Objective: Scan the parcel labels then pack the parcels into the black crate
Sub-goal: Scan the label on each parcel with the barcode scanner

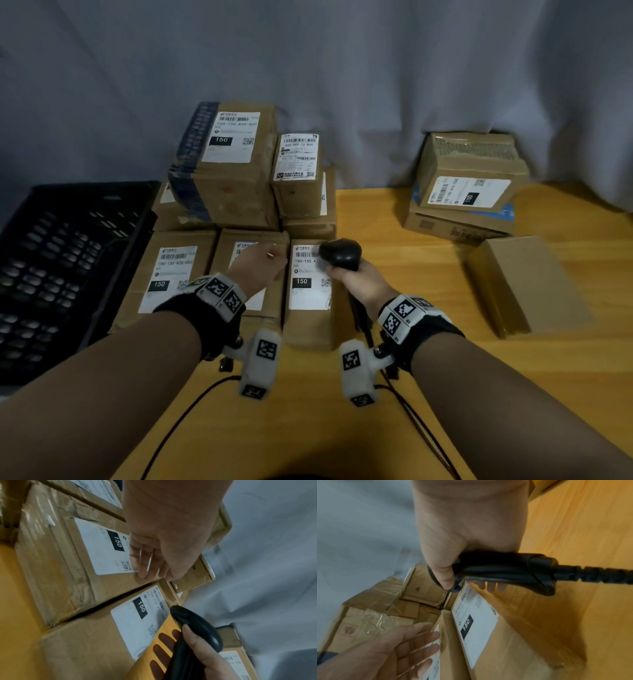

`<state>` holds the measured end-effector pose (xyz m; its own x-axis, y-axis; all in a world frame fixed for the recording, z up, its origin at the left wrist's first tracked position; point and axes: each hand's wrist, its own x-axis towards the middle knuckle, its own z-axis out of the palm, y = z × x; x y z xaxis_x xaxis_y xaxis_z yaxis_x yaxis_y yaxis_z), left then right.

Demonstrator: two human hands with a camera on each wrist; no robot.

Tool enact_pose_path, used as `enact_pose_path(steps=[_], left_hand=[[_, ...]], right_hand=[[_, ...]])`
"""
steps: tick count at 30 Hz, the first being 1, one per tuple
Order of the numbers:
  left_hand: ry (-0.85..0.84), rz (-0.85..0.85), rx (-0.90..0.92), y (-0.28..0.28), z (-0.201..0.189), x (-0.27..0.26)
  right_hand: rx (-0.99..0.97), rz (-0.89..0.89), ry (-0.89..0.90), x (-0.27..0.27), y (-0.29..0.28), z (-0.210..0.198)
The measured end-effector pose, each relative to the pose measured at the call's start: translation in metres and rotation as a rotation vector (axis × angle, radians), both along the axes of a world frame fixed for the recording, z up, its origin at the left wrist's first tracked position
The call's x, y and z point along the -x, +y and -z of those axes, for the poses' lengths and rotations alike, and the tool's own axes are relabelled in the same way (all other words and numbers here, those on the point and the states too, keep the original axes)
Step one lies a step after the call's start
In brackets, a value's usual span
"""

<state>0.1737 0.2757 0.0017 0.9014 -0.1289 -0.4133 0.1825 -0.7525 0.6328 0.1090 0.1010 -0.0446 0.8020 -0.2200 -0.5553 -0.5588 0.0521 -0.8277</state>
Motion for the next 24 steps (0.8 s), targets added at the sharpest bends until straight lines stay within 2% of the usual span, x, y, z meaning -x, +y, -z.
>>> enact_pose_path(steps=[9, 15, 20, 24], left_hand=[[0.042, 0.055, 0.161, -0.061, -0.007, 0.003], [0.089, 0.074, 0.204, -0.128, -0.012, 0.020], [0.163, 0.112, 0.224, -0.201, -0.007, 0.052], [0.287, 0.191, 0.243, -0.261, 0.006, 0.081]], right_hand=[[0.212, 0.164, -0.109, 0.011, -0.081, -0.023], [0.451, 0.142, -0.133, 0.040, -0.160, -0.041], [0.670, 0.147, -0.043, 0.074, -0.248, -0.043], [0.636, 0.187, 0.087, 0.103, -0.313, -0.032]])
